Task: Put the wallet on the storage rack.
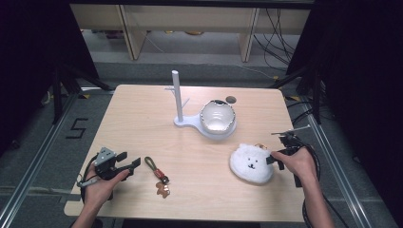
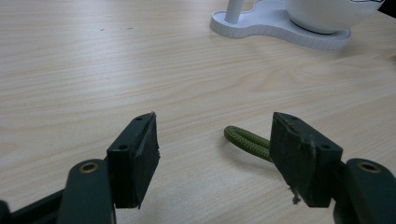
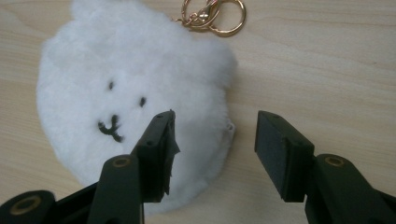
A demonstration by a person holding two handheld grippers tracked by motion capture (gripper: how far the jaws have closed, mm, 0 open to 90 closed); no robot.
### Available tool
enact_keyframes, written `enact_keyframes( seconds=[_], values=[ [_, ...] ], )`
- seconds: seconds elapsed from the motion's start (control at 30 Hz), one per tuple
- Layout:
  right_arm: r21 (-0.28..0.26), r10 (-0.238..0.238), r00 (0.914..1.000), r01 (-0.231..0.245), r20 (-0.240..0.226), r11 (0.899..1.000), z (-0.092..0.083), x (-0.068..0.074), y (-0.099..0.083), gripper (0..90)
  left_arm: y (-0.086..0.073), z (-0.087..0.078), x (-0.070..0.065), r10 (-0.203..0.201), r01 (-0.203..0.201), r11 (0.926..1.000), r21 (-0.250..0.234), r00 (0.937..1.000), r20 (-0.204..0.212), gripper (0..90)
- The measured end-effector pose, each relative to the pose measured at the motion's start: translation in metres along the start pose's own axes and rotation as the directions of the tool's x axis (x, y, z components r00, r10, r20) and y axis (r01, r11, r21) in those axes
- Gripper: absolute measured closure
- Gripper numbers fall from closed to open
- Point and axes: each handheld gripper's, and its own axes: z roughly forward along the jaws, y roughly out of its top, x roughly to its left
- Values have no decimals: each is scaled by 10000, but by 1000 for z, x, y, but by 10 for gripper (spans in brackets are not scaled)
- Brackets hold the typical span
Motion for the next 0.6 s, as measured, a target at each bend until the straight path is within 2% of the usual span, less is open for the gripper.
enact_keyframes(
  seconds=[0.03,0.07,0.1,0.13,0.17,0.2,0.23,0.27,0.3,0.33,0.37,0.4,0.43,0.47,0.5,0.57,0.6],
  values=[
    [-44,-419,9991,420,48,9991,1,-2,1,485,0,0,0,1,-1,10000,-1,10000,-7,324],
    [-44,-419,9991,420,48,9991,1,-2,1,485,0,0,0,1,-1,10000,-1,10000,-7,324],
    [-384,-956,9953,960,121,9946,6,-3,4,476,0,0,0,-12,12,10000,-2,10000,-6,324],
    [-384,-956,9953,960,121,9946,6,-3,4,476,0,0,0,-12,12,10000,-2,10000,-6,324],
    [427,883,9961,-881,-43,9952,4,12,5,471,0,0,-1,-1,1,10000,2,10000,0,324],
    [427,883,9961,-881,-43,9952,4,12,5,471,0,0,-1,-1,1,10000,2,10000,0,324],
    [-98,-679,9976,681,165,9976,10,1,9,468,-1,0,-1,1,-1,10000,12,10000,5,324],
    [-98,-679,9976,681,165,9976,10,1,9,468,-1,0,-1,1,-1,10000,12,10000,5,324],
    [82,-956,9954,956,64,9954,12,0,12,467,-1,0,0,-31,31,10000,-13,10000,31,324],
    [127,-980,9951,978,126,9951,14,0,13,465,-1,0,-1,-51,51,10000,9,10000,4,325],
    [127,-980,9951,978,126,9951,14,0,13,465,-1,0,-1,-51,51,10000,9,10000,4,324],
    [120,-603,9981,601,143,9981,16,3,13,464,-2,1,-1,-101,101,9999,-12,9999,27,324],
    [389,-647,9977,639,209,9972,17,4,14,463,-2,1,0,-46,46,10000,-10,10000,29,325],
    [389,-647,9977,639,209,9972,17,4,14,463,-2,1,0,-46,46,10000,-10,10000,29,325],
    [277,-981,9951,977,134,9948,20,3,15,463,-2,1,0,-42,42,10000,-17,10000,34,325],
    [314,-1053,9944,1049,128,9940,23,3,17,463,-2,0,-1,-71,70,10000,3,10000,33,325],
    [361,-879,9958,869,266,9956,26,4,17,464,-2,0,-1,-55,54,10000,24,10000,12,325]
  ],
)
